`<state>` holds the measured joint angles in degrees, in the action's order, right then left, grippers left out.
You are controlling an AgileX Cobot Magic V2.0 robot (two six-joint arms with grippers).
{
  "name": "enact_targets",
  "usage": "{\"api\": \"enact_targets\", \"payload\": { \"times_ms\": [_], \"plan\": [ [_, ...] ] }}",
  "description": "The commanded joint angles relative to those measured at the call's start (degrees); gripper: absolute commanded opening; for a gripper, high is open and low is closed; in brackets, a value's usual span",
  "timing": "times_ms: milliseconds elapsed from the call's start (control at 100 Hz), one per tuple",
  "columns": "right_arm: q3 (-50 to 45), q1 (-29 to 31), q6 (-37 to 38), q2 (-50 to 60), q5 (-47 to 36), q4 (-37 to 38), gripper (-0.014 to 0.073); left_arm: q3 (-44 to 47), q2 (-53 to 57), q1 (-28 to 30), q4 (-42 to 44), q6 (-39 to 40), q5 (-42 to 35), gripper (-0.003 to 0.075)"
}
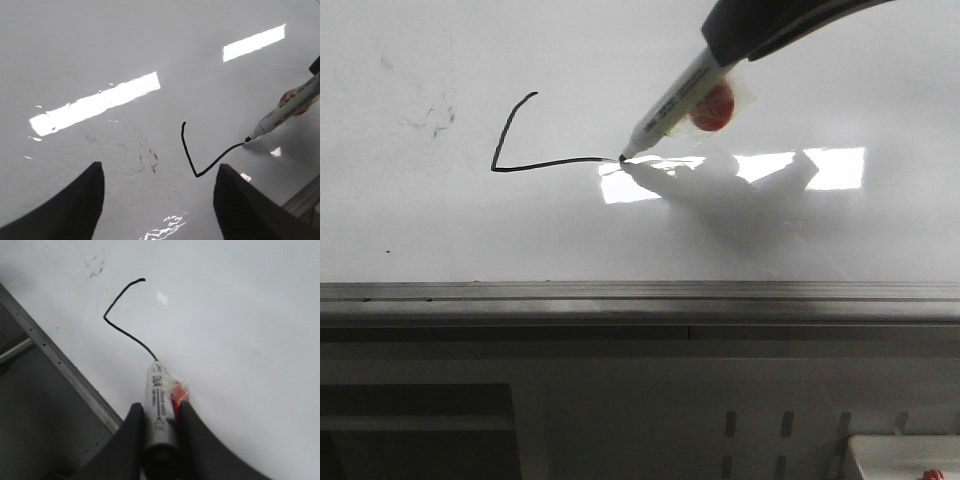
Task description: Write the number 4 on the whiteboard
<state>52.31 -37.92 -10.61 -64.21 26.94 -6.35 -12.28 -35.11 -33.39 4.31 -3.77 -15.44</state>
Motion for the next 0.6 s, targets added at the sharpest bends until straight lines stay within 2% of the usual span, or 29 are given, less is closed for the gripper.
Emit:
{"api": "enact_targets", "payload": {
  "times_ms": [0, 320, 590],
  "plan": [
    [4.29, -1.79, -0.09, 1.74, -3.77, 0.46, -0.0064, -1.55, -0.07, 0.04, -0.56, 0.56, -4.24, 0.0427],
    [8.41, -0.87, -0.09, -4.81, -8.36, 2.13, -0.0064, -1.55, -0.07, 0.04, -0.56, 0.56, -4.24, 0.0427],
    [4.13, -1.46, -0.09, -6.21, -2.86, 1.2, -0.0064, -1.55, -0.07, 0.04, -0.2, 0.56, -4.24, 0.0427]
  ]
}}
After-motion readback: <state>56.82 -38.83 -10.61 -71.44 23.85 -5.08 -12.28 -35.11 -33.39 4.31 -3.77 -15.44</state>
